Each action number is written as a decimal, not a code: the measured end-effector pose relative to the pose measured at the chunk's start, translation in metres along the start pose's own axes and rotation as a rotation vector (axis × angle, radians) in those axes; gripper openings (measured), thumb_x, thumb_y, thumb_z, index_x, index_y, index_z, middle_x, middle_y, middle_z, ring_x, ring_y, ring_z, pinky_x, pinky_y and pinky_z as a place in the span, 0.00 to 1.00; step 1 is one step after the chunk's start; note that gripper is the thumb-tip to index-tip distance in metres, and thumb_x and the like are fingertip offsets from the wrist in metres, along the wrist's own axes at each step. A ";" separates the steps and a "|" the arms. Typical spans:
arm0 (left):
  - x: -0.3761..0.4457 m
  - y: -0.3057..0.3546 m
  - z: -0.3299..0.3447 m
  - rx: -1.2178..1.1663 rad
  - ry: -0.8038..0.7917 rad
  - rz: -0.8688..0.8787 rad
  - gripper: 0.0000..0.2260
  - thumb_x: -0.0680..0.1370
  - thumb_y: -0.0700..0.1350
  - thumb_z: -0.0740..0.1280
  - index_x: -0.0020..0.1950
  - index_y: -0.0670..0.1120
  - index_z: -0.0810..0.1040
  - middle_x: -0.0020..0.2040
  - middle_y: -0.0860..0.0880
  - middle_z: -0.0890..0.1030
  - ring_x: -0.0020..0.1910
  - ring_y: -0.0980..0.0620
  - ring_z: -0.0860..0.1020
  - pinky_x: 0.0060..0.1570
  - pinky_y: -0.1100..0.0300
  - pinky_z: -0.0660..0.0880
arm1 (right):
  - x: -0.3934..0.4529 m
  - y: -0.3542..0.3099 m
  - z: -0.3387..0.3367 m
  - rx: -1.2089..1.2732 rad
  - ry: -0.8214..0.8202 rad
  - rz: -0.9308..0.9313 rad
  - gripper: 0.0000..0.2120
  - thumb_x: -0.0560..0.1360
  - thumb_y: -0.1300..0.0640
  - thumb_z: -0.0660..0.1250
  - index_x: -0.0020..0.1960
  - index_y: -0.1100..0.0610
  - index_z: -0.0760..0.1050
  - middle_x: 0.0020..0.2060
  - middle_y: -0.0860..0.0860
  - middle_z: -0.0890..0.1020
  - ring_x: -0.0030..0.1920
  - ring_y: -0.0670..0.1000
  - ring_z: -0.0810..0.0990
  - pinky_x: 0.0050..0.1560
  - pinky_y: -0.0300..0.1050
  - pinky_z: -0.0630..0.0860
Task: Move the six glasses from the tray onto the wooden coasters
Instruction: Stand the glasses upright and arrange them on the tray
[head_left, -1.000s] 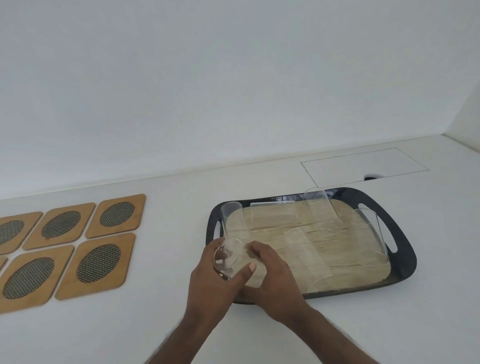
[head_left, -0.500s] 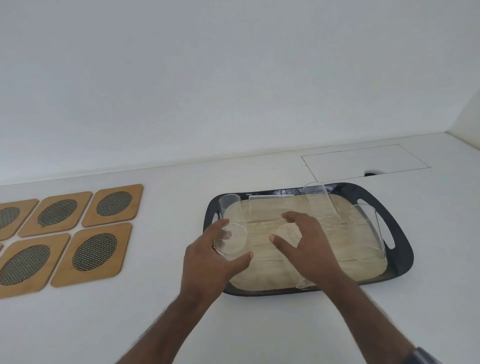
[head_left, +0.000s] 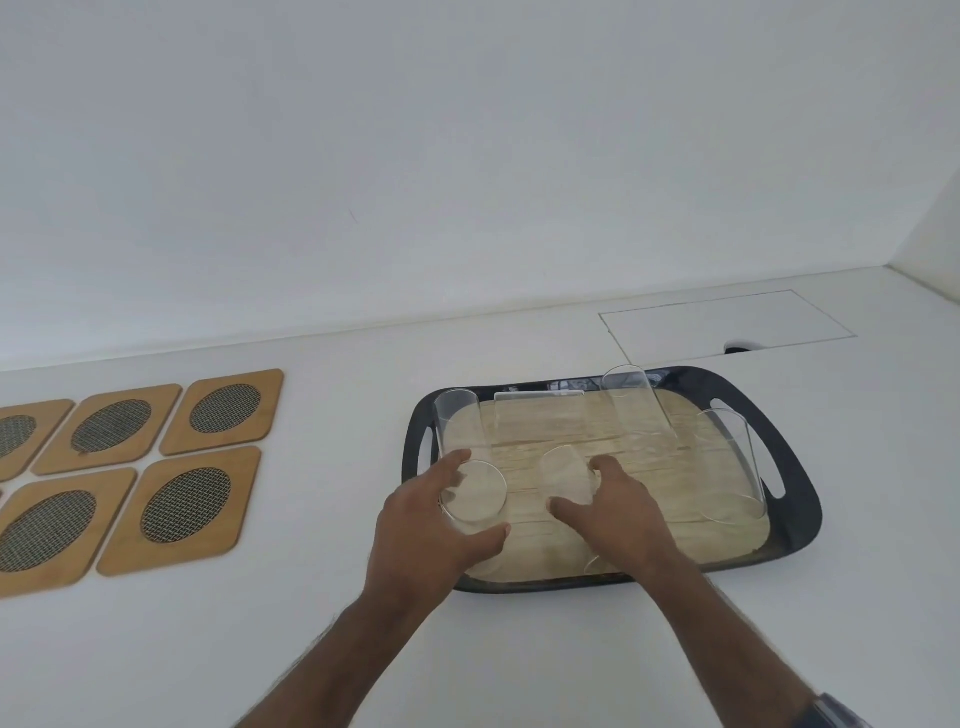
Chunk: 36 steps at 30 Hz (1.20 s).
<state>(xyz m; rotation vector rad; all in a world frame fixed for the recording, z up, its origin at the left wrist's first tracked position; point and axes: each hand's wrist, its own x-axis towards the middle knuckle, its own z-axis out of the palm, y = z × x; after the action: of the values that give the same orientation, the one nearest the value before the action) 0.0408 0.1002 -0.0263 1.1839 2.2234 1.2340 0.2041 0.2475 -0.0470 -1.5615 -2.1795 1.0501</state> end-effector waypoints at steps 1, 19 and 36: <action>0.000 0.000 0.000 -0.002 -0.003 -0.001 0.38 0.56 0.61 0.77 0.67 0.61 0.76 0.50 0.63 0.81 0.50 0.65 0.78 0.52 0.60 0.78 | 0.000 0.002 0.000 0.106 0.015 0.000 0.35 0.67 0.42 0.74 0.68 0.53 0.66 0.43 0.45 0.76 0.43 0.48 0.78 0.36 0.39 0.72; -0.004 -0.012 0.004 -0.069 -0.001 -0.015 0.37 0.57 0.61 0.78 0.66 0.57 0.76 0.54 0.64 0.82 0.51 0.65 0.79 0.52 0.64 0.78 | -0.018 0.021 0.018 0.590 -0.022 -0.376 0.35 0.59 0.56 0.80 0.63 0.42 0.71 0.54 0.41 0.80 0.57 0.46 0.78 0.52 0.34 0.74; 0.022 -0.015 -0.005 -0.250 0.273 0.001 0.22 0.74 0.72 0.62 0.62 0.61 0.70 0.61 0.57 0.76 0.55 0.61 0.78 0.47 0.71 0.73 | -0.011 0.029 -0.012 0.649 0.067 -0.434 0.34 0.71 0.30 0.63 0.67 0.52 0.71 0.58 0.51 0.79 0.62 0.53 0.77 0.60 0.46 0.74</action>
<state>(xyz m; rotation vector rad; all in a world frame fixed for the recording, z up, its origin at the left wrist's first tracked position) 0.0167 0.1108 -0.0338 0.9695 2.1656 1.7047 0.2360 0.2473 -0.0561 -0.7842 -1.7489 1.3359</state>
